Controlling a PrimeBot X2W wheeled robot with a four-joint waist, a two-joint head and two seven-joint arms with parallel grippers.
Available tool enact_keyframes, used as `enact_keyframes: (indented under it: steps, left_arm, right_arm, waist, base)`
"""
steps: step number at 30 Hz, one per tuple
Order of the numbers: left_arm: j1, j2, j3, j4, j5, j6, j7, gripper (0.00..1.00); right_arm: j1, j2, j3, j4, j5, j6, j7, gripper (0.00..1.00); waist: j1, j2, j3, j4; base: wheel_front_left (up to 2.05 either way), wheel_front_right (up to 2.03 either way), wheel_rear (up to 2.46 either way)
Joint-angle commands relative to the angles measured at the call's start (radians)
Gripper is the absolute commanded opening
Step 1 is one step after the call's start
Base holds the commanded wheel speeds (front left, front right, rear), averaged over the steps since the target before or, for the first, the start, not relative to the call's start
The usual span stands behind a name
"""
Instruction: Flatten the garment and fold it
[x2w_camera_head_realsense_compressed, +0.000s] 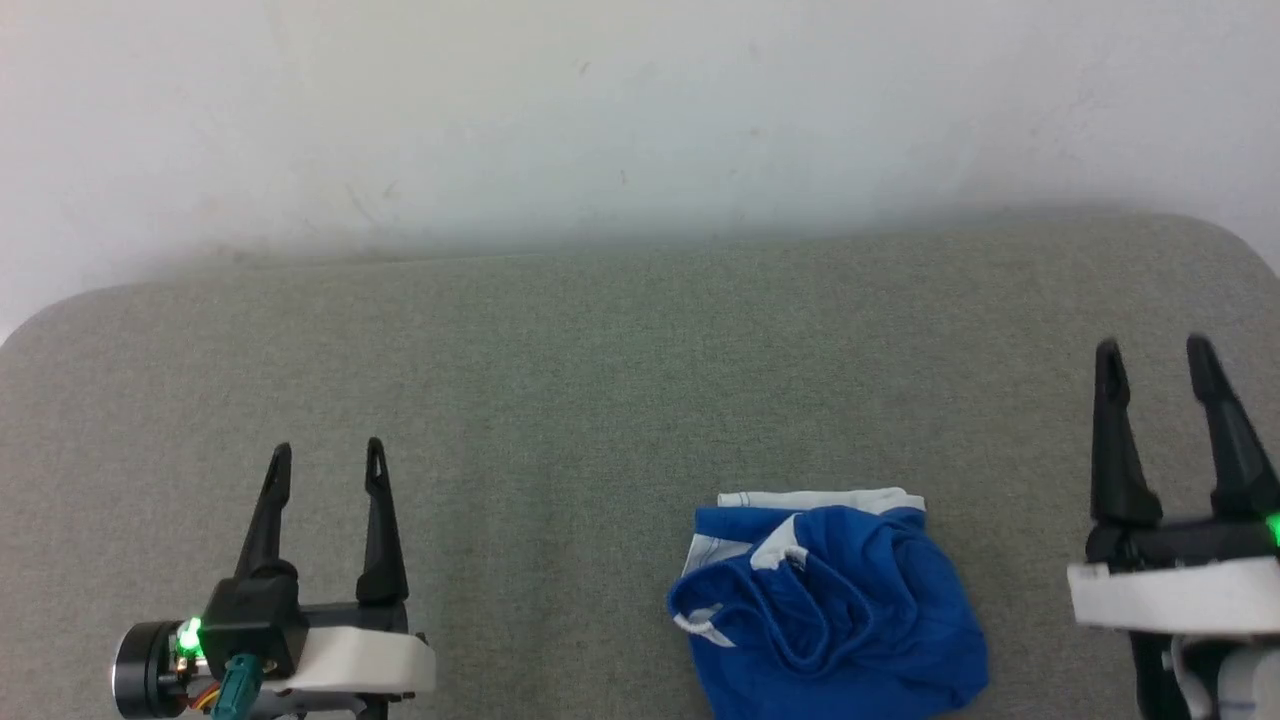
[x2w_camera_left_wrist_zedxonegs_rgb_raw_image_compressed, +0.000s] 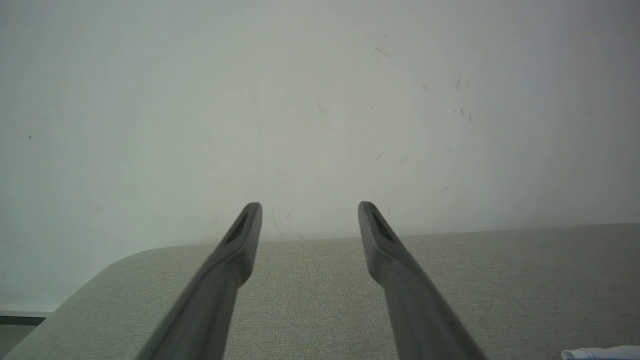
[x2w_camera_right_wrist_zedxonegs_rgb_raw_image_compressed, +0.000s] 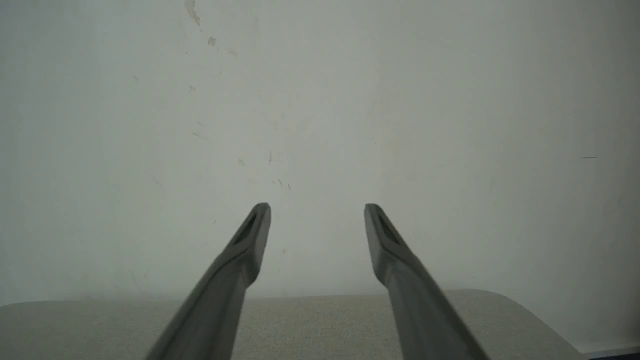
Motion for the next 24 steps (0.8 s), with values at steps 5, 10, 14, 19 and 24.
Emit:
enact_keyframes:
  steps: [5,10,14,19,24]
  left_arm:
    - [0.010,-0.011,0.007,0.002,0.010,-0.009,-0.005,1.00]
    - [0.006,-0.019,0.006,0.009,0.012,-0.009,-0.005,1.00]
    - [-0.003,-0.025,0.004,0.014,0.012,-0.011,-0.005,1.00]
    - [-0.019,-0.031,0.002,0.016,0.011,-0.011,-0.005,1.00]
    - [-0.043,-0.035,0.001,0.020,0.013,-0.013,-0.005,1.00]
  right_arm:
    - [-0.147,-0.134,0.082,0.044,0.045,-0.002,0.162,1.00]
    - [-0.236,-0.310,0.261,0.112,0.209,-0.002,0.588,1.00]
    - [-0.279,-0.417,0.358,0.167,0.375,-0.002,0.840,1.00]
    - [-0.310,-0.460,0.462,0.235,0.507,-0.002,0.994,1.00]
    - [-0.323,-0.445,0.550,0.333,0.558,-0.002,1.004,1.00]
  waist:
    - [0.0000,0.0002,0.004,0.000]
    - [0.0000,0.0002,0.012,0.009]
    - [0.0000,0.0002,0.028,0.023]
    - [0.0000,0.0002,0.063,0.043]
    - [0.0000,0.0002,0.105,0.063]
  base:
    - [0.00,0.00,0.00]
    - [0.00,0.00,0.00]
    - [0.00,0.00,0.00]
    - [0.00,0.00,0.00]
    - [0.00,0.00,0.00]
